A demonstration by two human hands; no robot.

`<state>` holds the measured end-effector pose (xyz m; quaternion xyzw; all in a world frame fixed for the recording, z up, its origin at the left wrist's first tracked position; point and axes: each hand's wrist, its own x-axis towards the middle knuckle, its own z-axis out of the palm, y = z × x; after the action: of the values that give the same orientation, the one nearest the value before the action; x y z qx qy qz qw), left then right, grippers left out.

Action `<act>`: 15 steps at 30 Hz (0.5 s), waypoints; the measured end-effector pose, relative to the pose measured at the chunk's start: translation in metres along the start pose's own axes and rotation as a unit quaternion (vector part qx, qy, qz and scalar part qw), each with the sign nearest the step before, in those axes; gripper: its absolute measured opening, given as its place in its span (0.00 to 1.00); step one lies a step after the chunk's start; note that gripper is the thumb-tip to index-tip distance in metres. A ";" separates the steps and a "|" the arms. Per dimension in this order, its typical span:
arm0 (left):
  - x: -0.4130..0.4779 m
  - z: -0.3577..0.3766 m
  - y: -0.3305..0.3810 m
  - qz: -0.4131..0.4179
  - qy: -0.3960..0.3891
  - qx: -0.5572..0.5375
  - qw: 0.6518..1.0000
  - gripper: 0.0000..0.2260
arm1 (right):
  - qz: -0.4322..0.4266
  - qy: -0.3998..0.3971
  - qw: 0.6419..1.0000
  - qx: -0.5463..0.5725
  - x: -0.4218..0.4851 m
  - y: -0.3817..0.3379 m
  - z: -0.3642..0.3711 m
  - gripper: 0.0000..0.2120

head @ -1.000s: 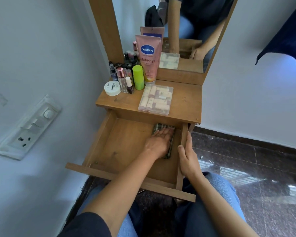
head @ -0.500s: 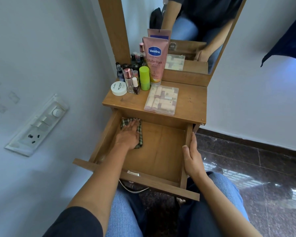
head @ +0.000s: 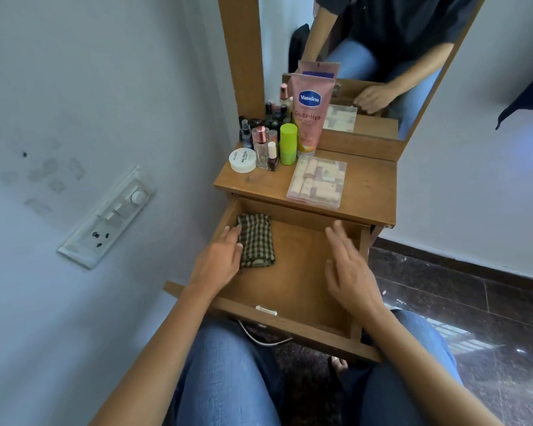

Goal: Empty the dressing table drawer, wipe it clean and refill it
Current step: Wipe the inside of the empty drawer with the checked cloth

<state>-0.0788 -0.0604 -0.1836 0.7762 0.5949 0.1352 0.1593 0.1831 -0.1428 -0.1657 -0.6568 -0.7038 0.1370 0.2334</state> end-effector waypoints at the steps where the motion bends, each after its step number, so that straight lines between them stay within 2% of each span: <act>1: -0.002 -0.005 -0.003 0.002 0.011 -0.002 1.000 0.19 | -0.021 -0.056 0.998 0.003 0.009 -0.009 0.001 0.30; 3: -0.006 -0.014 -0.009 -0.005 0.031 -0.004 1.000 0.19 | -0.062 -0.160 0.985 0.019 0.031 -0.025 0.013 0.28; 5: -0.012 -0.019 -0.015 -0.028 0.050 -0.020 0.998 0.19 | -0.085 -0.221 0.971 0.018 0.055 -0.040 0.032 0.29; 9: -0.023 -0.024 -0.027 -0.077 0.077 -0.040 0.993 0.19 | -0.035 -0.309 0.950 0.012 0.094 -0.063 0.078 0.34; 11: -0.025 -0.023 -0.032 -0.091 0.092 -0.051 0.990 0.18 | 0.002 -0.318 0.948 0.007 0.103 -0.073 0.099 0.36; 15: -0.024 -0.024 -0.037 -0.126 0.109 -0.095 0.981 0.17 | 0.039 -0.259 0.964 -0.034 0.109 -0.084 0.129 0.40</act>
<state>-0.1268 -0.0728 -0.1771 0.6567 0.6865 0.2535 0.1825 0.0423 -0.0292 -0.2177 -0.6333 -0.7185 0.2872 0.0148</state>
